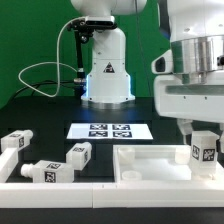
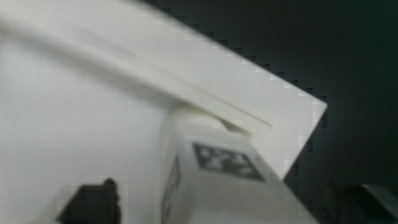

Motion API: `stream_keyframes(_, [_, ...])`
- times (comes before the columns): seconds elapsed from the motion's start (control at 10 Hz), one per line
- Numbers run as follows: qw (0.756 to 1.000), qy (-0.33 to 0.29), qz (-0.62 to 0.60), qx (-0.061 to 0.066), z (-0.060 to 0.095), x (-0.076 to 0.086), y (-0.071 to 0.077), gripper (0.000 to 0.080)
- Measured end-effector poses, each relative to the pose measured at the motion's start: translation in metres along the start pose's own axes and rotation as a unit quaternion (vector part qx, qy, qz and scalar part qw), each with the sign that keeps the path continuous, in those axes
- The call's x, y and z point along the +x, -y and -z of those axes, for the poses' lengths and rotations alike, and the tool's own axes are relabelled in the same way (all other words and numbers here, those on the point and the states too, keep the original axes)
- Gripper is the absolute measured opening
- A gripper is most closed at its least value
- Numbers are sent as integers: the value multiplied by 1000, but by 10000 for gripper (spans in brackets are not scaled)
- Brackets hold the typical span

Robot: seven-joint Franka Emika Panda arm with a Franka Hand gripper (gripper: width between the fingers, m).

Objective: Assemble one leg

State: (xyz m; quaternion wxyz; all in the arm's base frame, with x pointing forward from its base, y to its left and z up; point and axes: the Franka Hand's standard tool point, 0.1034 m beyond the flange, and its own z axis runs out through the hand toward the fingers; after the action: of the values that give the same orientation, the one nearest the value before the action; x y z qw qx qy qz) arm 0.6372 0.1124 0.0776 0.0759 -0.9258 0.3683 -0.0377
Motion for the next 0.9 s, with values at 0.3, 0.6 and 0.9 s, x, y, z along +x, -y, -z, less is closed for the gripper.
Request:
stream_keyframes(0.3, [994, -1, 109, -1, 0, 2, -1, 643])
stream_keyframes(0.6, [917, -11, 397, -28, 0, 3, 0, 649])
stream_keyframes(0.9, [918, -12, 395, -32, -1, 3, 0, 530])
